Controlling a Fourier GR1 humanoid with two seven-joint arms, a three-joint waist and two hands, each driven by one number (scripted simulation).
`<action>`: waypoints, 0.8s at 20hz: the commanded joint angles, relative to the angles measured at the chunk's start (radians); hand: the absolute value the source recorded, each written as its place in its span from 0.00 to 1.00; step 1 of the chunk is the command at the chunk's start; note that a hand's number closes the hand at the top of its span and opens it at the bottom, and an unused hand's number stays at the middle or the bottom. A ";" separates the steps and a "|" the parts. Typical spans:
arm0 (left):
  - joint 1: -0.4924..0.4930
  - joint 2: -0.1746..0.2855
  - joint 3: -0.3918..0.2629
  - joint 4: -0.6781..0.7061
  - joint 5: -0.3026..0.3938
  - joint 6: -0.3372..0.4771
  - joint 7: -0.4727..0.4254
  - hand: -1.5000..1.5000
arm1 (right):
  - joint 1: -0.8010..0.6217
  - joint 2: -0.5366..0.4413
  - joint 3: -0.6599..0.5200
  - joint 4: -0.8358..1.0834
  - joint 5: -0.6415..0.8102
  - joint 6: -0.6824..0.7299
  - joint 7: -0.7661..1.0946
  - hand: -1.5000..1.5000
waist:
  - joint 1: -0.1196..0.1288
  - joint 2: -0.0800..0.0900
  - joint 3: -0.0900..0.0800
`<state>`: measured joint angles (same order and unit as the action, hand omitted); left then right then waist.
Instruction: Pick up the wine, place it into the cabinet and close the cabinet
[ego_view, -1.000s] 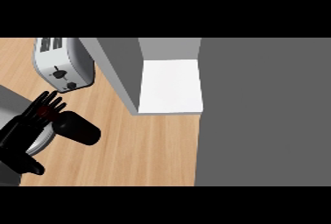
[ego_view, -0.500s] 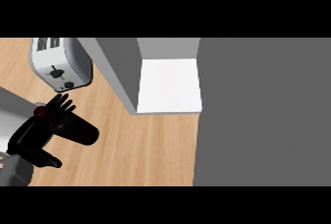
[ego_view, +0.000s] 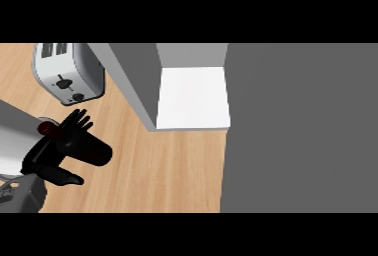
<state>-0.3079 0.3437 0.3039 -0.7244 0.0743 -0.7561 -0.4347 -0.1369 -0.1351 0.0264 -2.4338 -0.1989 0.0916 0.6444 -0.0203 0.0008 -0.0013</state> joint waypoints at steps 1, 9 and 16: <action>0.017 0.025 -0.016 0.067 -0.022 -0.104 -0.139 0.00 | 0.126 0.036 0.038 -0.194 -0.035 0.006 -0.010 0.00 | -0.009 -0.001 -0.001; -0.082 -0.010 -0.042 0.169 -0.029 -0.056 -0.168 0.00 | 0.058 0.006 0.001 -0.132 -0.046 0.016 0.007 0.00 | -0.007 0.003 -0.001; -0.085 -0.036 -0.072 0.176 0.000 -0.120 -0.172 1.00 | 0.011 0.031 0.031 -0.089 -0.005 -0.013 0.020 0.00 | 0.000 0.001 -0.002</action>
<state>-0.3818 0.3304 0.2555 -0.5687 0.0747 -0.7431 -0.5055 -0.1311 -0.1328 0.0164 -2.4285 -0.1950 0.1057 0.6316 -0.0222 0.0008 -0.0018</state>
